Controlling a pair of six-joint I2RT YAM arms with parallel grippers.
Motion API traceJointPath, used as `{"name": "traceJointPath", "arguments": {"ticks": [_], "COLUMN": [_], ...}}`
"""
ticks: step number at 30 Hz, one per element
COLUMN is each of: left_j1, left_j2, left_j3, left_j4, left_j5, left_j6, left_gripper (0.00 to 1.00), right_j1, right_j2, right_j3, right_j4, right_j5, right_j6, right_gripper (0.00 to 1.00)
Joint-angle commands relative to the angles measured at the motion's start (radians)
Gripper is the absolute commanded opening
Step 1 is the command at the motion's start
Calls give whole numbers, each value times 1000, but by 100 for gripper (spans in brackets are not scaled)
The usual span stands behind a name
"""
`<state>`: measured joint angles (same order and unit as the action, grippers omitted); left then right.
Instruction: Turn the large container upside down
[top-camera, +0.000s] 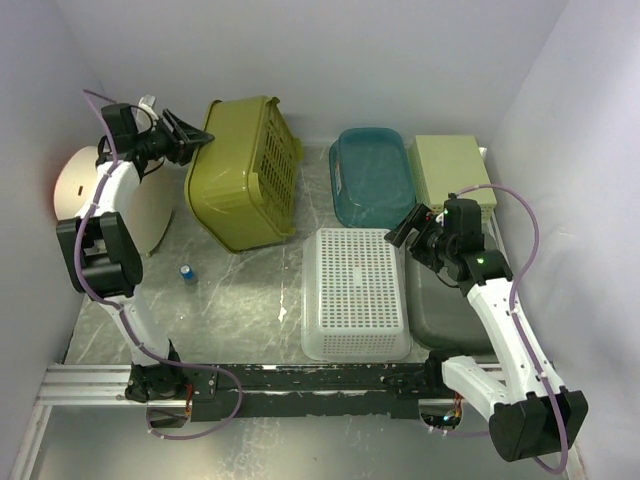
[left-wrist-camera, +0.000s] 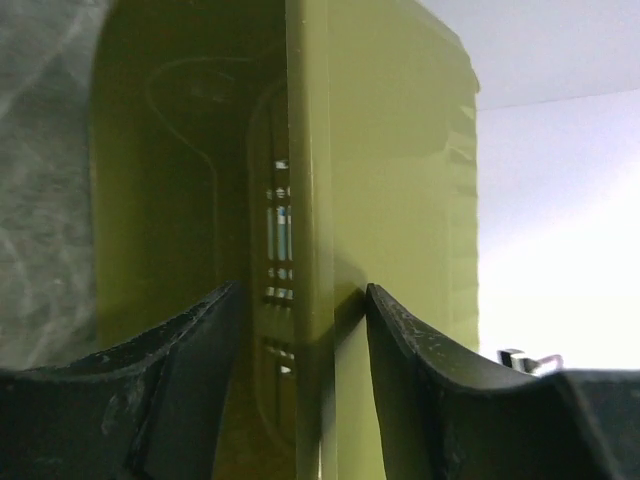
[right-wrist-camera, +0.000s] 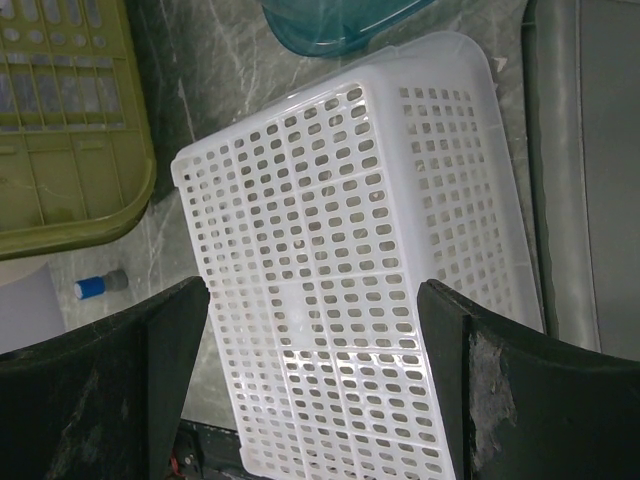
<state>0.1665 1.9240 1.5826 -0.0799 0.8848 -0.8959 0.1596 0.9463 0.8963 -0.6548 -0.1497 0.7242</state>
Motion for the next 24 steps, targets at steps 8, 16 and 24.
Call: {"name": "traceJointPath", "arguments": {"ticks": [8, 16, 24], "left_j1": [-116, -194, -338], "left_j2": [-17, -99, -225], "left_j3": [144, 255, 306], "left_j4": [-497, -581, -627], "left_j5": [-399, -631, -869], "left_j6": [406, 491, 613], "left_gripper": [64, 64, 64], "right_j1": [12, 12, 15], "right_j2": [-7, -11, 13], "right_j3": [12, 3, -12], "right_j4": [10, 12, 48], "right_j5": [-4, -4, -34], "right_j6": [-6, -2, 7], "right_gripper": [86, 86, 86]}}
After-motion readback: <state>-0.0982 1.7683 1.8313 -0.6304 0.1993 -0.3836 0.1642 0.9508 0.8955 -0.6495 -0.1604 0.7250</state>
